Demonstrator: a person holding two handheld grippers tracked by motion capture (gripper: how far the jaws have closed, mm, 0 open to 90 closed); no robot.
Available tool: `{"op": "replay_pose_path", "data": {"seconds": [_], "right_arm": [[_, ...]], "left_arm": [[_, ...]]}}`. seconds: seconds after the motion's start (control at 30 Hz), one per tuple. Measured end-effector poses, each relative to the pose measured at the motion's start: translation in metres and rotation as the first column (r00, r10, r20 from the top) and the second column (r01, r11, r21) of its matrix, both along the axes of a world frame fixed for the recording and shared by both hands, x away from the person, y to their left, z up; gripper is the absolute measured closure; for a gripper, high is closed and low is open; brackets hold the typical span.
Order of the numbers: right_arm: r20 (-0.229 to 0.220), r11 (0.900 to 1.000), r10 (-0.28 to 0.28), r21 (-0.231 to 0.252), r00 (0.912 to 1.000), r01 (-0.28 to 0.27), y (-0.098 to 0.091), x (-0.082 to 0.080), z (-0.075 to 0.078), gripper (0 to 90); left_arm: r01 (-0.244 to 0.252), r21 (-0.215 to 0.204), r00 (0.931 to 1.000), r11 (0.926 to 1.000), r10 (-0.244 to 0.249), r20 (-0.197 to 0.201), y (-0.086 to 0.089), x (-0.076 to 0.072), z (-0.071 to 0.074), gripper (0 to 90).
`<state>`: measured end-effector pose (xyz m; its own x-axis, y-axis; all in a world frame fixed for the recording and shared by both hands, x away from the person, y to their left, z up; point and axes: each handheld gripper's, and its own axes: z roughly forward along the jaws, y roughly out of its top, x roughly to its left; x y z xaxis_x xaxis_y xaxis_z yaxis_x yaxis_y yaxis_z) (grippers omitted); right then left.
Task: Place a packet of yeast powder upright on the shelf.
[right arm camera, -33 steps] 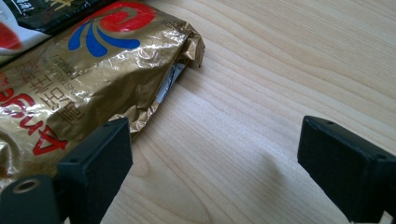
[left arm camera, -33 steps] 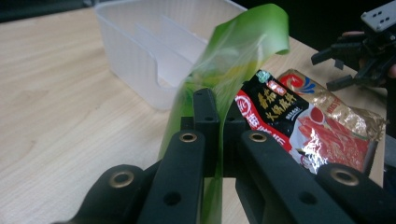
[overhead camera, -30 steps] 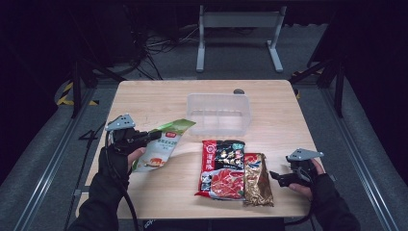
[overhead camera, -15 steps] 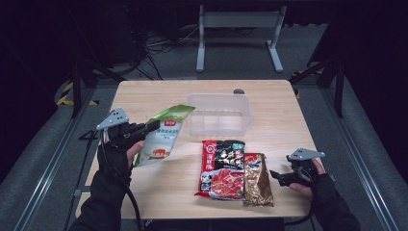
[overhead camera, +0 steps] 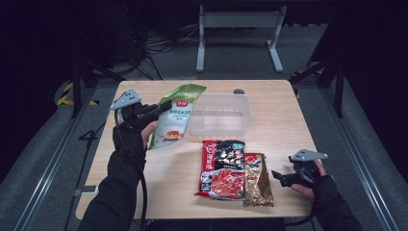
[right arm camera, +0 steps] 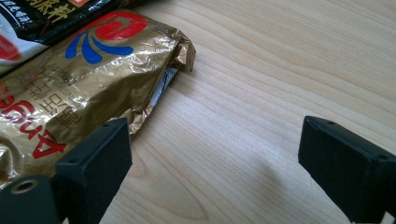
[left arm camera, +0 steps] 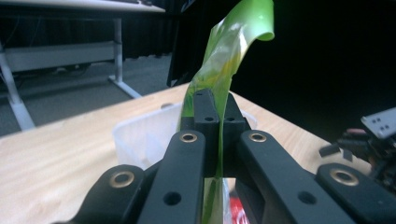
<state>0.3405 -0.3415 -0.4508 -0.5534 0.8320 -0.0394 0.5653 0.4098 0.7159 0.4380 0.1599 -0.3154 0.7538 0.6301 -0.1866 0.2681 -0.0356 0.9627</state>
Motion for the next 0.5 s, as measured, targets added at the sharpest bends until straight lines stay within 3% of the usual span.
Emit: {"op": "replay_pose_path", "data": {"seconds": [0.5], "right_arm": [[-0.008,1.0000,-0.003,0.003,1.0000,0.003,-0.002,0.000,-0.002,10.5]], "left_arm": [[-0.054,-0.090,0.9985,0.9945,0.053,-0.010,-0.052,0.069,0.004,89.8]]}}
